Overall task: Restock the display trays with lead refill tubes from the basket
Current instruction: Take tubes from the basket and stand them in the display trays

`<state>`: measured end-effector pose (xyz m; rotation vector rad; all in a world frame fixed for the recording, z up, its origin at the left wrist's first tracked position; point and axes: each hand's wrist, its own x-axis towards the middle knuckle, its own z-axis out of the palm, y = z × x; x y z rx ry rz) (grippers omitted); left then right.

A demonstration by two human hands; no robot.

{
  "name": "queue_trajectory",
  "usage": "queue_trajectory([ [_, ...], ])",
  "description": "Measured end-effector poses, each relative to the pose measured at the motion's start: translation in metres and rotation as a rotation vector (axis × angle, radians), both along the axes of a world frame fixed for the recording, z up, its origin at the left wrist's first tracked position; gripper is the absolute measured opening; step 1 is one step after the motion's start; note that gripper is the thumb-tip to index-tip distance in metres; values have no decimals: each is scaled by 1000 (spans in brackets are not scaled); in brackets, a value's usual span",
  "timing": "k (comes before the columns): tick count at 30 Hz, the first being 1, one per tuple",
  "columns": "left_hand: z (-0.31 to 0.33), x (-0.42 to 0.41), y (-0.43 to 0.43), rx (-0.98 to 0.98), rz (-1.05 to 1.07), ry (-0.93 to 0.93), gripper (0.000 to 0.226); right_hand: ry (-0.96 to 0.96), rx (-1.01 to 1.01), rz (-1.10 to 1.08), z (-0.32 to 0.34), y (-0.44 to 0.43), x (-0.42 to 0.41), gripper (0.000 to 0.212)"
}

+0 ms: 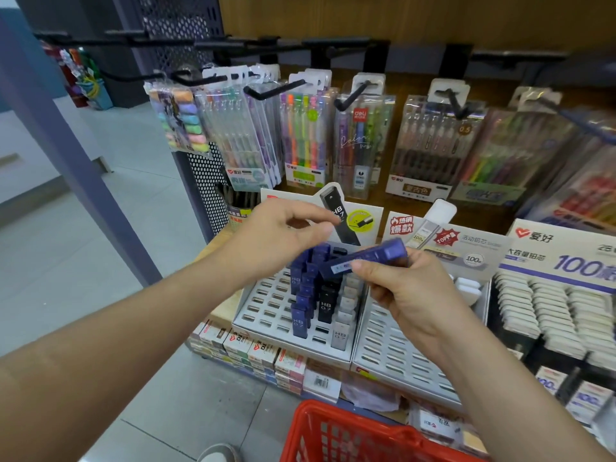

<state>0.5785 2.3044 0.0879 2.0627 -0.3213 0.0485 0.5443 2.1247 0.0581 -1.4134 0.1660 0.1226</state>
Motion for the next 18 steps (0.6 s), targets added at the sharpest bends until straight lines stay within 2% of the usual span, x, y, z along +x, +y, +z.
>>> queue_trajectory([
  [4, 5, -14, -15, 78, -94, 36, 13, 4, 148, 46, 11, 3, -4, 18],
  [9, 13, -17, -16, -245, -112, 163, 32, 167, 461, 273, 20, 0, -11, 26],
  [13, 18, -18, -12, -397, -181, 289, 25, 297, 565, 393, 22, 0, -13, 23],
  [15, 18, -16, -7, -400, -124, 267, 22, 314, 456, 366, 19, 2, -13, 27],
  [16, 18, -14, -3, -386, -73, 241, 21, 280, 309, 304, 16, 2, -12, 30],
  [18, 20, -6, 10, -325, 54, 164, 21, 119, -121, 139, 7, 3, -12, 25],
])
